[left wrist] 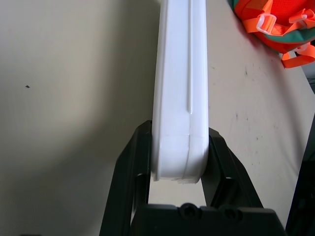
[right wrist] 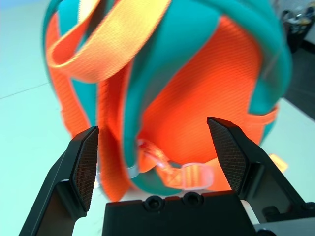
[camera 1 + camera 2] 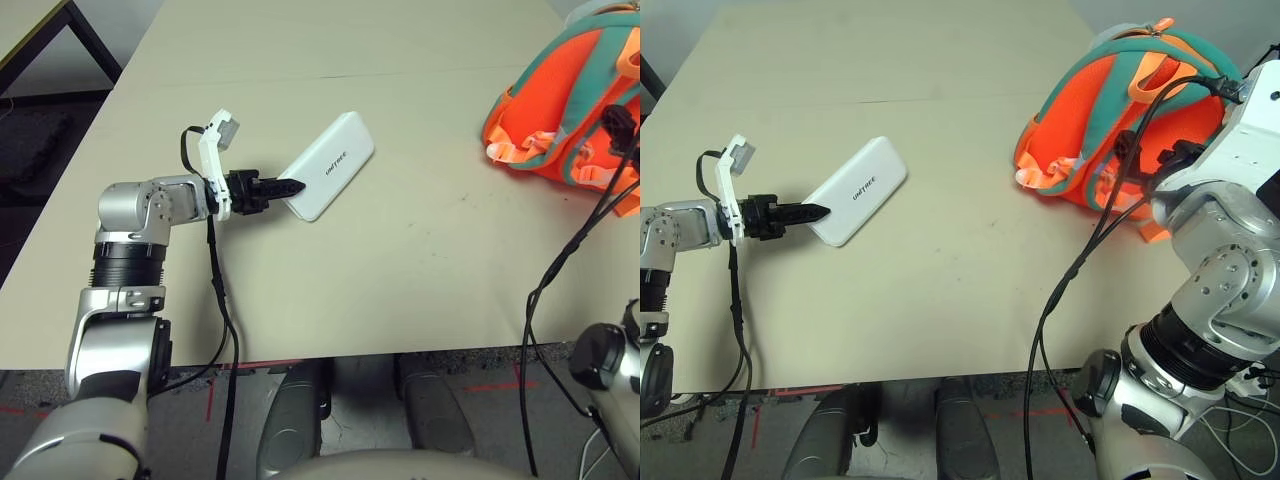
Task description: Put the pencil case into the backpack and zip it.
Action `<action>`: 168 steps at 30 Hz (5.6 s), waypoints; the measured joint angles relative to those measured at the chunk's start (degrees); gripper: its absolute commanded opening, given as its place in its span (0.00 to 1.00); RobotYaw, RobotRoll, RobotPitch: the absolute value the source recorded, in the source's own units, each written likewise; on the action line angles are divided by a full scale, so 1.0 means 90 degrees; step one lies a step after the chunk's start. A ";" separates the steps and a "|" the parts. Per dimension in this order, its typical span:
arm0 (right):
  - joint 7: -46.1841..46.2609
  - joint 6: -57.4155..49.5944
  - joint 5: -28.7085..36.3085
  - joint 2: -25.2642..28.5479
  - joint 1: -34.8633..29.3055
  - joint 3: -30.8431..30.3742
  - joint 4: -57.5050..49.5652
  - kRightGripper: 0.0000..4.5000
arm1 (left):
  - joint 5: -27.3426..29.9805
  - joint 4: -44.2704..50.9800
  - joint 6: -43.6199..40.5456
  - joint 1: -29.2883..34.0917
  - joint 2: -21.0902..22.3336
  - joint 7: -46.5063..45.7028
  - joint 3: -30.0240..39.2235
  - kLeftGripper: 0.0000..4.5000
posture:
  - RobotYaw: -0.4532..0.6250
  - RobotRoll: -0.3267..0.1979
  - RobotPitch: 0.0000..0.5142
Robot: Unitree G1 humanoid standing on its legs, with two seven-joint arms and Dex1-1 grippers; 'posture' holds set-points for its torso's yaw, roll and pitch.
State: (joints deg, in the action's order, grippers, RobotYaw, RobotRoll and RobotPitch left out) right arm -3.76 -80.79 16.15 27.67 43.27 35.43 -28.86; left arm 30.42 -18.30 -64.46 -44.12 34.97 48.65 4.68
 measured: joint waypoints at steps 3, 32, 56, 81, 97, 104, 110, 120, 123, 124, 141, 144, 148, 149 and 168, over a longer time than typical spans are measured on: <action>-0.0055 0.0099 -0.0001 -0.0014 0.0055 -0.0092 0.0151 1.00 | -0.0004 -0.0054 0.0043 -0.0057 -0.0029 0.0002 -0.0051 0.32 | 0.41 0.62 0.48; -0.0051 0.4101 -0.0489 0.0023 0.0373 -0.1083 0.4009 0.36 | 0.0181 0.0320 -0.0012 0.0311 -0.0216 -0.0354 0.0325 0.31 | 0.48 0.62 0.34; -0.0049 0.1049 1.0063 0.4177 -0.2320 0.0065 0.0144 0.02 | -0.0501 -0.1447 0.0873 -0.0695 -0.0357 0.0346 -0.0469 0.31 | 0.25 0.62 0.32; -0.0633 0.3031 1.0578 0.5279 -0.6753 0.1310 -0.1382 0.02 | 0.0577 -0.1087 0.1651 -0.4410 0.2583 0.4792 -0.4163 0.31 | 0.32 0.62 0.32; -0.0927 0.2829 0.9934 0.5324 -0.6008 0.0482 -0.0923 0.02 | 0.0902 -0.0791 0.3679 -0.4771 0.3221 0.4796 -0.5906 0.31 | 0.35 0.62 0.31; -0.1165 0.2723 0.9586 0.5280 -0.5831 0.0282 -0.0725 0.02 | 0.0811 -0.0381 0.4018 -0.4368 0.3751 0.4813 -0.5582 0.31 | 0.37 0.62 0.32; -0.1379 0.2719 0.9309 0.5208 -0.5638 0.0001 -0.0600 0.02 | 0.0774 0.0001 0.3968 -0.3896 0.3803 0.4819 -0.4831 0.31 | 0.38 0.62 0.32; -0.1551 0.2719 0.8854 0.4999 -0.5328 -0.0404 -0.0455 0.02 | 0.0818 -0.0326 0.3717 -0.3999 0.2796 0.4828 -0.4608 0.31 | 0.36 0.62 0.32; -0.1548 0.2722 0.8814 0.4985 -0.5137 -0.0550 -0.0438 0.02 | 0.0624 -0.1100 0.3791 -0.4357 0.2097 0.4853 -0.4630 0.31 | 0.36 0.62 0.32; -0.1544 0.2722 0.8811 0.4976 -0.5094 -0.0578 -0.0438 0.02 | 0.0569 -0.1340 0.3824 -0.4459 0.1896 0.4855 -0.4650 0.31 | 0.36 0.62 0.31; -0.1458 0.2722 0.8799 0.4909 -0.4796 -0.0913 -0.0478 0.02 | 0.1127 -0.2602 0.4426 -0.6310 0.0547 0.4840 -0.7616 0.31 | 0.32 0.62 0.32; -0.1411 0.2738 0.8695 0.4762 -0.4613 -0.1135 -0.0478 0.02 | 0.1017 -0.3161 0.4715 -0.6558 -0.0079 0.4842 -0.7880 0.31 | 0.32 0.62 0.31; -0.1316 0.2786 0.8526 0.4561 -0.4235 -0.1473 -0.0475 0.02 | 0.0398 -0.4379 0.5037 -0.6678 -0.1322 0.4853 -0.7538 0.31 | 0.31 0.62 0.30; -0.1311 0.2796 0.8490 0.4531 -0.4175 -0.1537 -0.0476 0.02 | 0.0237 -0.4559 0.5134 -0.6707 -0.1513 0.4853 -0.7454 0.31 | 0.30 0.62 0.30; -0.1521 0.2648 0.8072 0.4429 -0.3564 -0.1950 -0.0181 0.02 | -0.1363 -0.3692 0.4516 -0.5442 -0.0907 0.4427 -0.3490 1.00 | 0.38 0.62 0.29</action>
State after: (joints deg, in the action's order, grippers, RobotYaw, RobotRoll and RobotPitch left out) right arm -17.45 -56.96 88.80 67.53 11.19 17.88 -30.49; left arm 18.15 -51.53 -23.81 -93.10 26.81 88.49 -26.72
